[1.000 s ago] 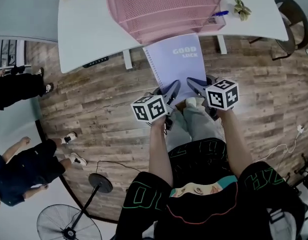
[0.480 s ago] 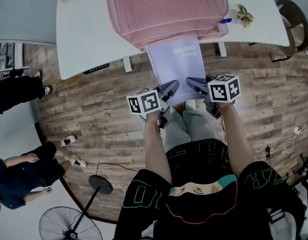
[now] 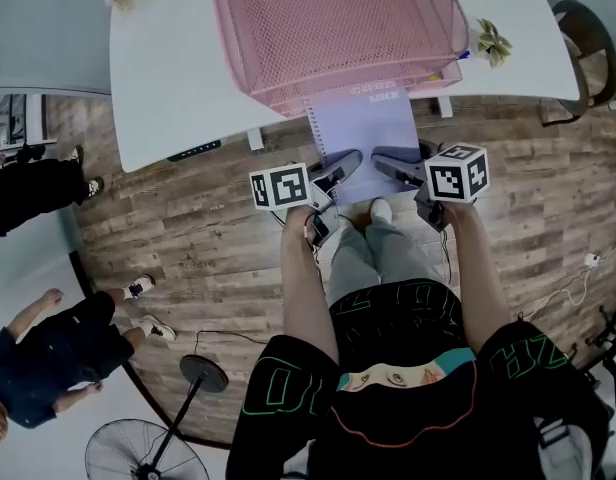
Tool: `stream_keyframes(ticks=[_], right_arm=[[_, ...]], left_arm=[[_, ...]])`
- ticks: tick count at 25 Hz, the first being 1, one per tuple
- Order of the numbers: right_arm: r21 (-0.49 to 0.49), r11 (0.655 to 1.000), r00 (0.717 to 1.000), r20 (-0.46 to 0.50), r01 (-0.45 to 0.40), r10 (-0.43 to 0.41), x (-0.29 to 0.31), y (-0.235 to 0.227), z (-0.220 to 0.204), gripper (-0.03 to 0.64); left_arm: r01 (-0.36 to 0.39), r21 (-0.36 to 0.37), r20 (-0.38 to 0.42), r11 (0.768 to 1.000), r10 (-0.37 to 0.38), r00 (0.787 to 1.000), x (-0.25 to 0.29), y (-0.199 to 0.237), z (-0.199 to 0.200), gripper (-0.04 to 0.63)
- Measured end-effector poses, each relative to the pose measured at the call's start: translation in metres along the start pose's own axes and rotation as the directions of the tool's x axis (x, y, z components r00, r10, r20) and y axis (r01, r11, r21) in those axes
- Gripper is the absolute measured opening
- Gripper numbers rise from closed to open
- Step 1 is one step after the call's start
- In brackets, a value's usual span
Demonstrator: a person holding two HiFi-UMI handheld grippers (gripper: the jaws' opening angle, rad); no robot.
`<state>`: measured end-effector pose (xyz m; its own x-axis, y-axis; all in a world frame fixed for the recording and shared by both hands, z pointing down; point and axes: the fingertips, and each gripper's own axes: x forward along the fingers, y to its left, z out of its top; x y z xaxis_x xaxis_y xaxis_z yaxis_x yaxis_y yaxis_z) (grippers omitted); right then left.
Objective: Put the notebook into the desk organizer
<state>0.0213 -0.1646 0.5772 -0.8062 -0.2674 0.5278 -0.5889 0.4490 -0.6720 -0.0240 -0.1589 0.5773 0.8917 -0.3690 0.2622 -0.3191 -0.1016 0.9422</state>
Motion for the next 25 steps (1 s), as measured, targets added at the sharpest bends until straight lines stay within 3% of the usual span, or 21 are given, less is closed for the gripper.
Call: stream_keyframes(ticks=[7,13,18,21,23,25], right_arm=[[-0.214,0.969,0.99,-0.032,0.126,-0.136,-0.019,-0.009,0.002,0.285],[-0.313,0.938,0.987,-0.009,0.147,-0.158,-0.03,0.0,0.006,0.285],[-0.199,0.98,0.998,-0.059,0.024,-0.037,-0.034,0.006,-0.018,0.285],[-0.094,0.995,0.999,-0.005,0.043,-0.044,-0.032,0.001,-0.02,0.276],[-0.021,0.997,0.996,0.061,0.072,-0.071,-0.034,-0.004,-0.015,0.157],[0.055,0.998,0.989,0.14,0.036,-0.044,-0.038,-0.004,-0.005,0.103]], left_arm=[[0.079,-0.078,0.085,0.994,-0.072,0.994,-0.001,-0.003,0.034,0.037],[0.064,-0.047,0.066,0.997,-0.061,0.996,0.0,-0.004,0.05,0.046],[0.047,-0.041,0.092,0.998,-0.043,0.995,-0.002,-0.001,0.063,0.043],[0.042,-0.048,0.102,0.998,-0.036,0.994,-0.003,0.002,0.067,0.043],[0.032,-0.047,0.116,0.998,-0.026,0.993,-0.003,0.004,0.068,0.044],[0.014,-0.03,0.13,0.999,-0.01,0.992,-0.004,0.006,0.07,0.058]])
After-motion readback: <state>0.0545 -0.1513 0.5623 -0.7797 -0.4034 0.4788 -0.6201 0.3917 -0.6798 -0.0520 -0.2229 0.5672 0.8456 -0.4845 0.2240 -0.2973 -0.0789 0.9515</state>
